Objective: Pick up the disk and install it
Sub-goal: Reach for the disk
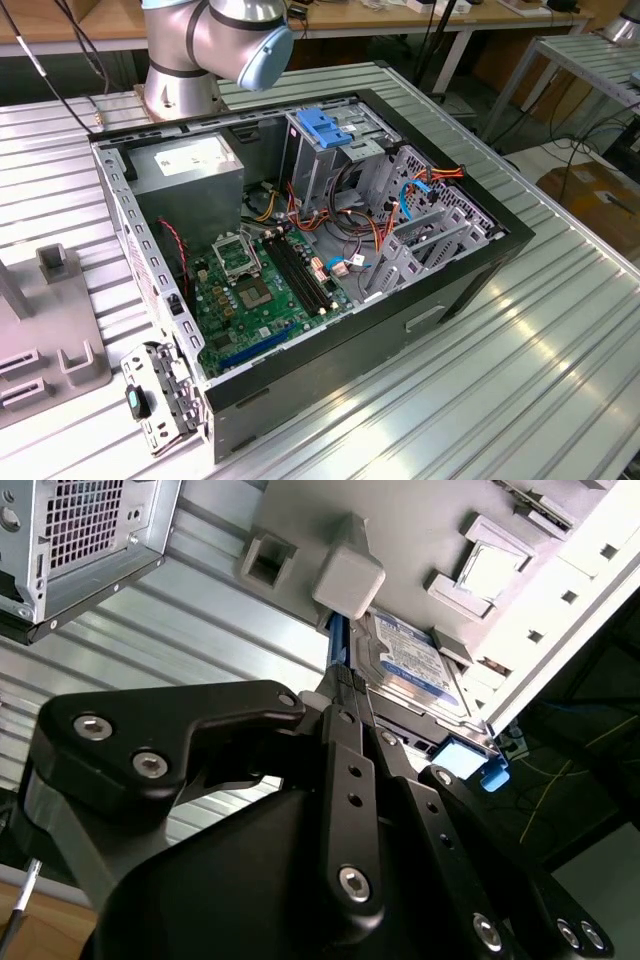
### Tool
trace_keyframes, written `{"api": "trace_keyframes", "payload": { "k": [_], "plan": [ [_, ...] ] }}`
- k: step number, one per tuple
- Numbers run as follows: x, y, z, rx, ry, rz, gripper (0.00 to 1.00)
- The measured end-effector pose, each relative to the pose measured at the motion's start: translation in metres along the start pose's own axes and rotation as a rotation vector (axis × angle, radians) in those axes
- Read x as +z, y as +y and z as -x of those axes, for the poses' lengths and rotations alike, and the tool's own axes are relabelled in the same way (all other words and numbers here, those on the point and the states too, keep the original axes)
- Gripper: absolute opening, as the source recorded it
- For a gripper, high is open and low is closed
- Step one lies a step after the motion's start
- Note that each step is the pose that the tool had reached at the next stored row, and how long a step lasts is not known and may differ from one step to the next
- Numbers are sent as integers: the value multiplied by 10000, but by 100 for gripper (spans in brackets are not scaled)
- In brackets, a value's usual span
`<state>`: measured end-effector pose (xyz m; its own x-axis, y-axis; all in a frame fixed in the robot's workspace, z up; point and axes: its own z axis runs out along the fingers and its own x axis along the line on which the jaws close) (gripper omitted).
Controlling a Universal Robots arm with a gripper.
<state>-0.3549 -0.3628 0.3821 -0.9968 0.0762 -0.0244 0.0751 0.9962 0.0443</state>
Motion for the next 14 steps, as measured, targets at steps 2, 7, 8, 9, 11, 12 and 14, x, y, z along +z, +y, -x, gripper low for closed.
{"api": "trace_keyframes", "payload": {
  "k": [2, 7, 8, 9, 11, 12, 14],
  "plan": [
    [5, 9, -16, 0, 0, 0, 11],
    [12, 20, -48, 0, -1, 1, 11],
    [12, 21, -51, -1, 0, 0, 11],
    [12, 21, -51, -2, 0, 0, 11],
    [12, 21, -58, 0, 0, 0, 11],
    [12, 21, -58, 0, 0, 0, 11],
    [12, 21, -59, 0, 0, 0, 11]
  ]
}}
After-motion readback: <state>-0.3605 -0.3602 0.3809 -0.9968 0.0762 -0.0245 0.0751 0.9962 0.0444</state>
